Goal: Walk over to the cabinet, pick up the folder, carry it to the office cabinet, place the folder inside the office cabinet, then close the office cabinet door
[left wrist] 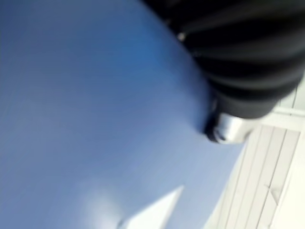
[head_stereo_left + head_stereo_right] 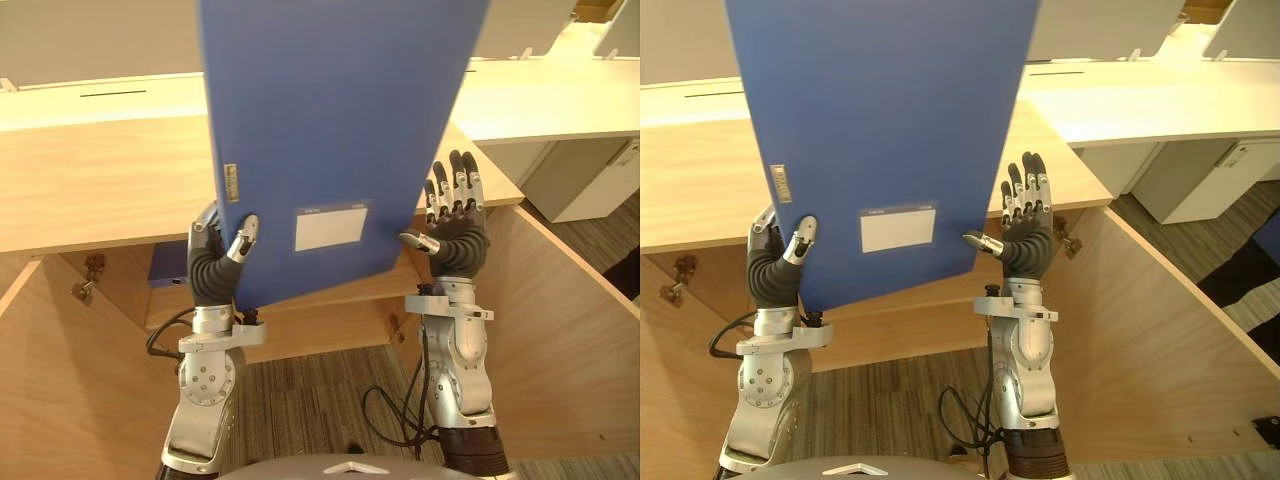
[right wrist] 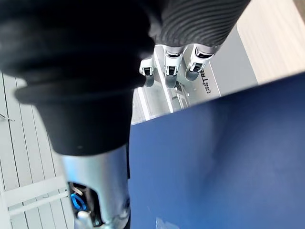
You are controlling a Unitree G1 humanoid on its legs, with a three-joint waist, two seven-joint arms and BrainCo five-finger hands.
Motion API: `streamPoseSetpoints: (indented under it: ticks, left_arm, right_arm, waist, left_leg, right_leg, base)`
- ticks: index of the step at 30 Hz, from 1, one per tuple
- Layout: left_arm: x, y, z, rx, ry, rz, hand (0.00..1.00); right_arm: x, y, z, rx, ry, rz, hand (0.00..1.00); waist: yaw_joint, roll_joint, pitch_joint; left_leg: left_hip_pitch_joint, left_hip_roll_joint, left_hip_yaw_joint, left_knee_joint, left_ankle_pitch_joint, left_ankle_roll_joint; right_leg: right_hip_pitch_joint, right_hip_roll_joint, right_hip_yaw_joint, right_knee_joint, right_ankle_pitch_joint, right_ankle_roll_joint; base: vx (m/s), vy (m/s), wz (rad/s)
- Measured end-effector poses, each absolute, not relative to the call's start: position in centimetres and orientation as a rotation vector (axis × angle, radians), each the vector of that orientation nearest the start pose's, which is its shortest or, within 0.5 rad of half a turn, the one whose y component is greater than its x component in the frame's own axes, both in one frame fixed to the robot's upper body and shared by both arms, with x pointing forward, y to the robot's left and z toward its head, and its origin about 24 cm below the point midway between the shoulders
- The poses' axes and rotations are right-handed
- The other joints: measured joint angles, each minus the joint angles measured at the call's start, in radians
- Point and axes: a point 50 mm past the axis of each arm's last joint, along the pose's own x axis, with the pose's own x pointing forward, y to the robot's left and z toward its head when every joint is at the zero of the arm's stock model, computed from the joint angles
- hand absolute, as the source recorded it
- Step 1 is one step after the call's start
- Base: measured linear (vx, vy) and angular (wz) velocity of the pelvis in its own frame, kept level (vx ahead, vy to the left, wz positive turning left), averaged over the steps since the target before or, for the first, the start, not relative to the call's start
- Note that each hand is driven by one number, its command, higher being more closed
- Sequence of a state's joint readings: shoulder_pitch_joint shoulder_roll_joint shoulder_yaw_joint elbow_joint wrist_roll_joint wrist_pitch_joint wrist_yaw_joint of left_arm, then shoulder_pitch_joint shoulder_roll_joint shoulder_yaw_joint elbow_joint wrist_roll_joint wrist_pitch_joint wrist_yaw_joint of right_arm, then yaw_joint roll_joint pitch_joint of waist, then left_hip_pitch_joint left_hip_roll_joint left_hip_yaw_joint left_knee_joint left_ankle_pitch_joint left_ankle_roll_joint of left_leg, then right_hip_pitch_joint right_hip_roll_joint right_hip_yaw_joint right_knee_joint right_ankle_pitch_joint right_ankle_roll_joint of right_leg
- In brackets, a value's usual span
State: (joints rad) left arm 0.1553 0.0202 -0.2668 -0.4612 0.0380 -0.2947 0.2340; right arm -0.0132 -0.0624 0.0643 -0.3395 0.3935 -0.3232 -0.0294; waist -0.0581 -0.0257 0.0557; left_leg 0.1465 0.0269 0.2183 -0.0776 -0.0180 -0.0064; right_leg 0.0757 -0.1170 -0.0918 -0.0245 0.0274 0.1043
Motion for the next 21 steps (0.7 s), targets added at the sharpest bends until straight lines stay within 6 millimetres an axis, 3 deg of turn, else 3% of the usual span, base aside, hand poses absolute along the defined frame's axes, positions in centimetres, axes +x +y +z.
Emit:
streamPoseSetpoints:
  ticks: [10,11,21]
  left_arm:
    - [20.1,11.0,13.1,-0.103,-0.563,-0.038,1.0]
    - [20.2,10.9,12.9,-0.099,-0.552,-0.04,1.0]
    - [20.1,11.0,12.7,-0.079,-0.547,-0.069,1.0]
  right_arm:
    - [23.8,-14.8,13.9,0.337,-0.58,0.156,0.0]
    - [23.9,-14.8,13.6,0.337,-0.564,0.159,1.0]
    - [24.7,-14.9,12.3,0.389,-0.49,0.181,1.0]
  waist:
    - [0.0,-0.003,-0.001]
    - [0.001,-0.003,-0.001]
    - [-0.001,-0.018,-0.012]
  left_leg:
    - [-0.005,0.0,-0.004,0.0,0.011,0.001]
    - [-0.006,0.0,-0.004,0.0,0.013,0.001]
    - [-0.01,0.0,-0.007,-0.001,0.017,0.002]
  right_leg:
    - [-0.004,-0.001,-0.002,0.002,0.0,0.0]
    - [-0.005,-0.001,-0.002,0.004,0.0,0.0]
    - [-0.007,0.0,-0.004,0.003,0.0,0.0]
  base:
    - [-0.04,-0.026,0.01]
    - [-0.05,-0.028,0.01]
    - [-0.02,-0.011,0.0]
